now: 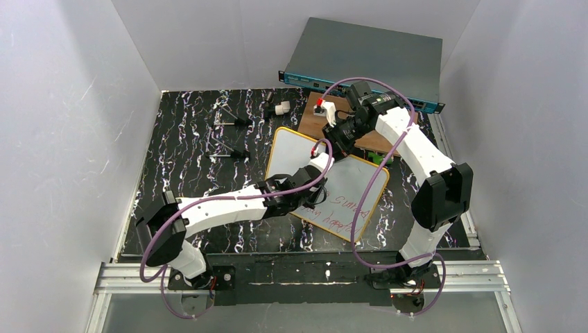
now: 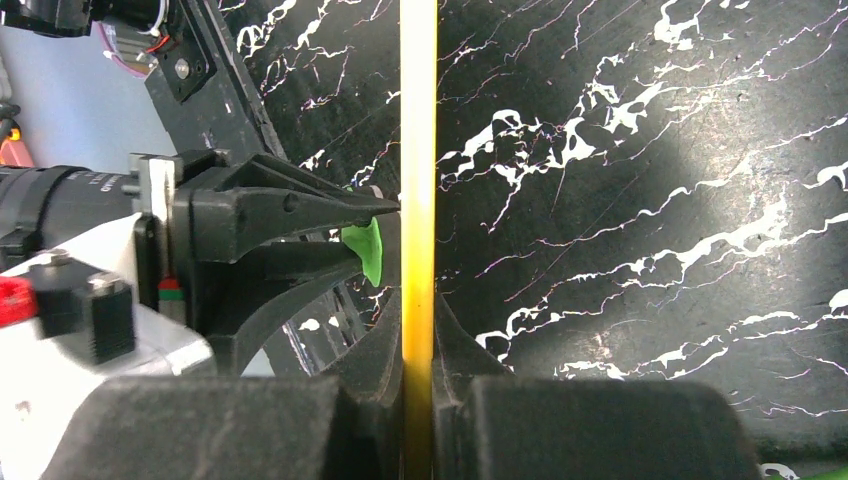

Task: Erase the whiteboard
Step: Erase the whiteboard at the center of the board.

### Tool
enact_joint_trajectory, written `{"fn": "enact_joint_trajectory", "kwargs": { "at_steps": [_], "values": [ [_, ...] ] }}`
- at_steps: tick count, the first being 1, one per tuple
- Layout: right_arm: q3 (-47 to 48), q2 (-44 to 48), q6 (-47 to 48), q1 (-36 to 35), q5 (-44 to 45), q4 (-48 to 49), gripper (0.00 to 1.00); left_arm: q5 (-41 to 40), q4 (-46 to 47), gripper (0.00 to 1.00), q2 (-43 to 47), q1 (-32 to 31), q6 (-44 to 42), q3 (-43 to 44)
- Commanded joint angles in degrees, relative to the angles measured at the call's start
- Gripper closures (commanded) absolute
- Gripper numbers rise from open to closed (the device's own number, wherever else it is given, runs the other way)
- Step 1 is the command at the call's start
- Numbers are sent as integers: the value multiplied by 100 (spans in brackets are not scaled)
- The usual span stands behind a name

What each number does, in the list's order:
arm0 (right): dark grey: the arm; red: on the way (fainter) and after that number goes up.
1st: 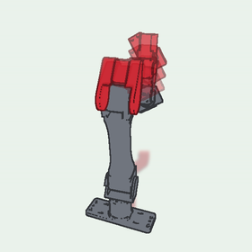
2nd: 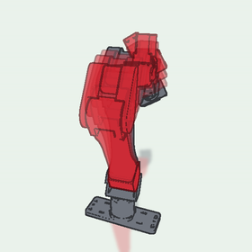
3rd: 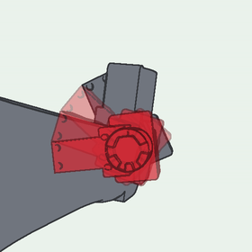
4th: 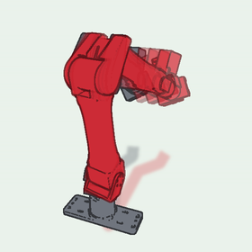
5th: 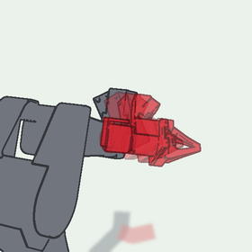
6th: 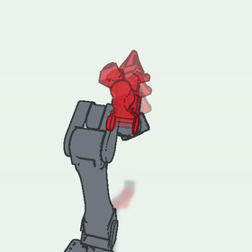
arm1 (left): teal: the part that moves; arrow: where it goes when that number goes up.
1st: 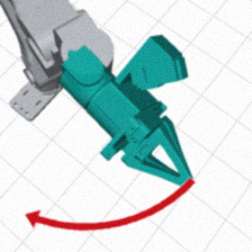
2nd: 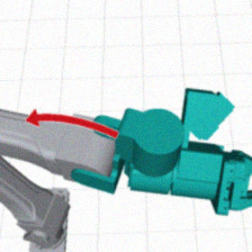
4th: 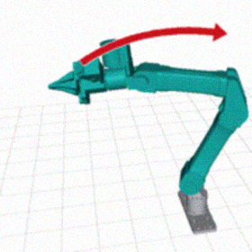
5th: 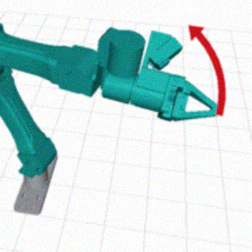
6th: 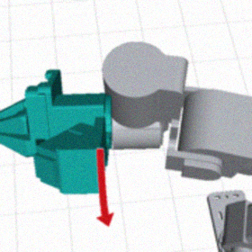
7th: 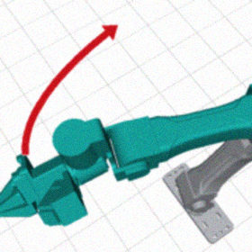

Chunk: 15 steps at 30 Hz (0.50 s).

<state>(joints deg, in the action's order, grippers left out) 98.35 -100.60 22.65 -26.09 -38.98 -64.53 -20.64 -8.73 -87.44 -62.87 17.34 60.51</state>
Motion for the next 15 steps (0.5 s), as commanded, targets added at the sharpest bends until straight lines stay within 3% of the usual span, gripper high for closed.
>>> {"fn": "enact_joint_trajectory", "kwargs": {
  "at_steps": [1,7,15],
  "values": [
    [-52,49,301,-204,-12,-102,99,-614,329,100,172,118,-180,448],
    [-44,49,301,-204,4,-102,99,-618,396,100,403,119,-238,399],
    [-52,45,300,-204,3,-97,99,-211,832,100,673,118,8,-330]
  ]
}}
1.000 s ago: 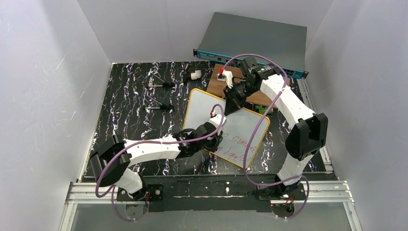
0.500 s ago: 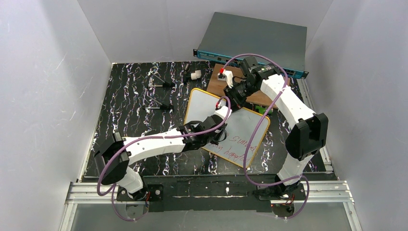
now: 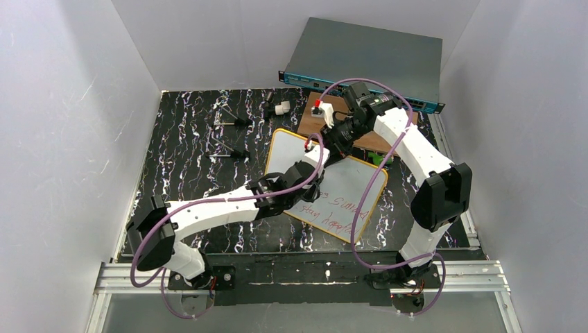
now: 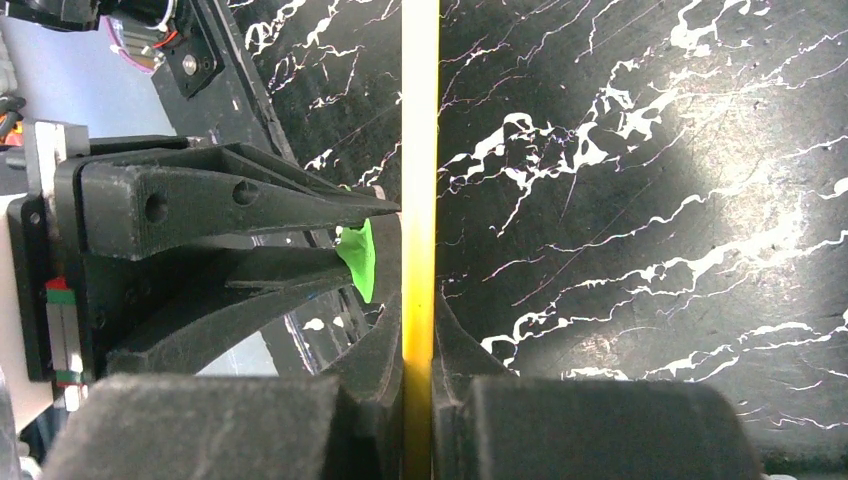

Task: Erase the whiteboard
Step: Erase the whiteboard at the center of the board.

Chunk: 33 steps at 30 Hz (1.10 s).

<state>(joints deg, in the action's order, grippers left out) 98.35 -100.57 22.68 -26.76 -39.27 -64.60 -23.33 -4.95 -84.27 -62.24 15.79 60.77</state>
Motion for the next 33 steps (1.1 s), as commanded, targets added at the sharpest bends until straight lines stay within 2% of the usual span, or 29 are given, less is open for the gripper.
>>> {"fn": "enact_joint_trajectory", "kwargs": {
  "at_steps": [1,11,18,25,33],
  "values": [
    [-48,38,299,-136,25,-92,99,132,600,100,399,54,200,-464],
    [-43,4,290,-132,37,-94,99,965,828,100,491,54,693,-1295],
    [-26,-6,286,-136,29,-93,99,1261,728,100,201,4,1112,-1454],
    [-26,2,290,-136,28,-97,99,1238,171,100,-220,-8,1084,-933],
    [-34,12,290,-134,27,-94,99,641,-317,100,-473,0,914,-110]
  ]
}}
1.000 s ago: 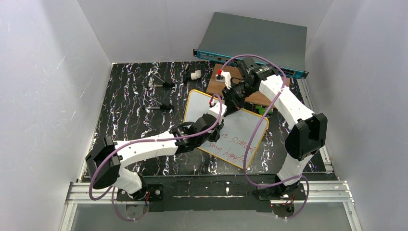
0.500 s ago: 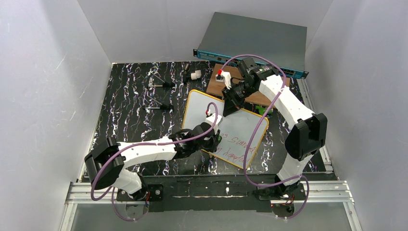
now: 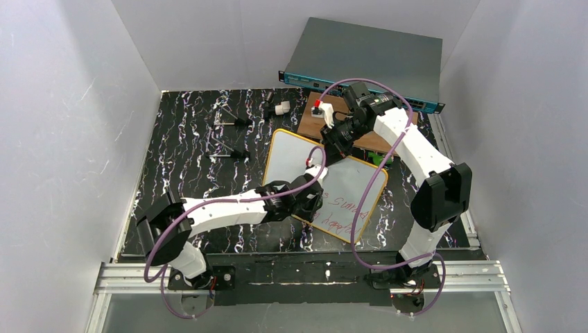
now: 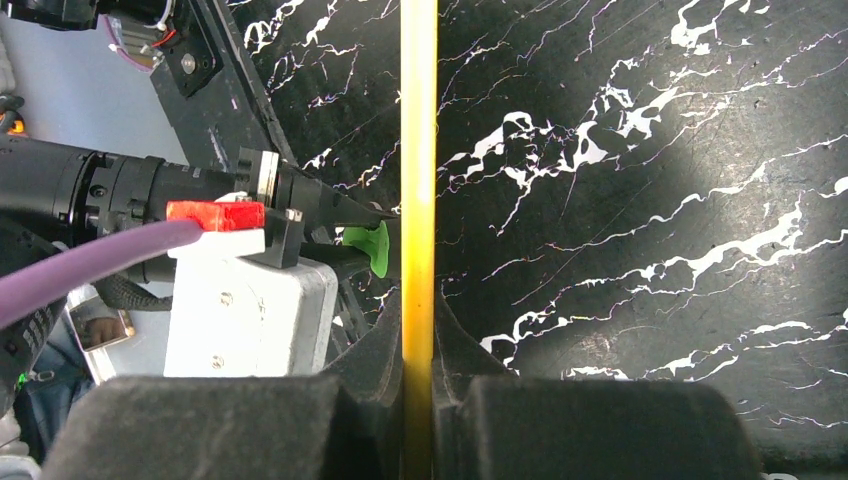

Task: Erase the whiteboard
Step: Erase the whiteboard at the center of the board.

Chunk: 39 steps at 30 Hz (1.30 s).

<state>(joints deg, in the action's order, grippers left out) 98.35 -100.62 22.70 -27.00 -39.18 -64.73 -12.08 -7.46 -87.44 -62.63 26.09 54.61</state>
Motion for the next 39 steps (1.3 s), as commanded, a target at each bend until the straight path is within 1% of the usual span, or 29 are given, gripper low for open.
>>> {"fn": "enact_joint_trajectory", "kwargs": {
  "at_steps": [1,13,19,24,29,39],
  "values": [
    [-35,16,288,-107,23,-79,99,-527,-97,100,-170,39,-165,620],
    [-65,69,288,-112,33,-65,99,-935,-184,100,-197,71,-909,1586],
    [-67,77,288,-116,42,-65,99,-1071,-185,100,-75,120,-1065,1732],
    [-64,60,288,-112,36,-65,99,-1068,-71,100,164,128,-1072,1447],
    [-61,38,288,-112,23,-66,99,-905,278,100,473,123,-929,807],
    [-52,21,288,-112,18,-68,99,-280,506,100,538,120,-382,37]
  ]
}}
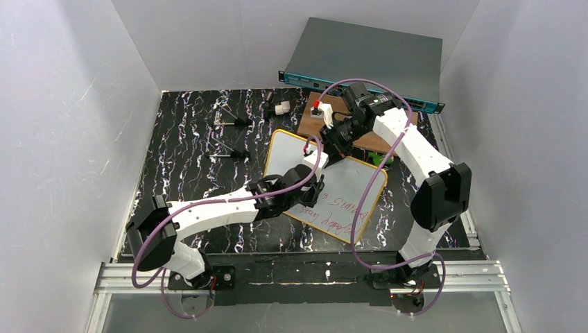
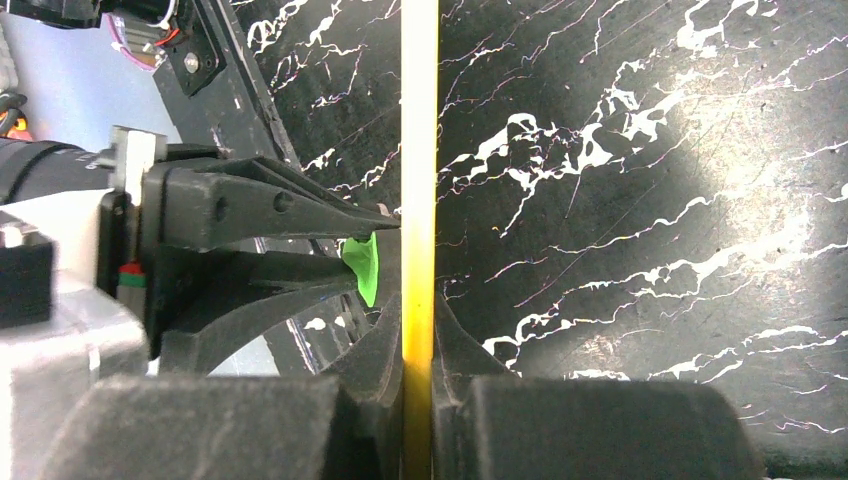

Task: Erase the whiteboard
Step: Erase the whiteboard at the center of the board.

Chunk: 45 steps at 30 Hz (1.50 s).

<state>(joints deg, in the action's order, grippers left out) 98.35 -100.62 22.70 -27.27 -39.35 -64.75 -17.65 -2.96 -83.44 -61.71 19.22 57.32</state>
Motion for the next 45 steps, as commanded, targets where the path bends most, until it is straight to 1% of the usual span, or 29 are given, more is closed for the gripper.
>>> {"fn": "enact_joint_trajectory", "kwargs": {
  "at_steps": [1,9,15,20,30,33,39,45],
  "values": [
    [-52,17,288,-86,38,-69,99,372,72,100,122,28,359,-272],
    [-44,7,288,-84,30,-73,99,678,51,100,-136,-113,716,-560],
    [-35,-17,288,-86,21,-74,99,755,-125,100,-350,-222,802,-533],
    [-26,-21,286,-86,23,-84,99,681,-311,100,-566,-253,730,-164],
    [-35,23,287,-86,25,-82,99,-203,-998,100,-1021,-253,324,1078],
    [-43,46,287,-88,40,-79,99,-413,-1018,100,-994,-244,136,1302],
    [-55,69,287,-86,57,-69,99,-498,-925,100,-799,-156,-191,1592],
    [-63,69,287,-86,60,-67,99,-510,-752,100,-442,-75,-375,1633]
  ]
}}
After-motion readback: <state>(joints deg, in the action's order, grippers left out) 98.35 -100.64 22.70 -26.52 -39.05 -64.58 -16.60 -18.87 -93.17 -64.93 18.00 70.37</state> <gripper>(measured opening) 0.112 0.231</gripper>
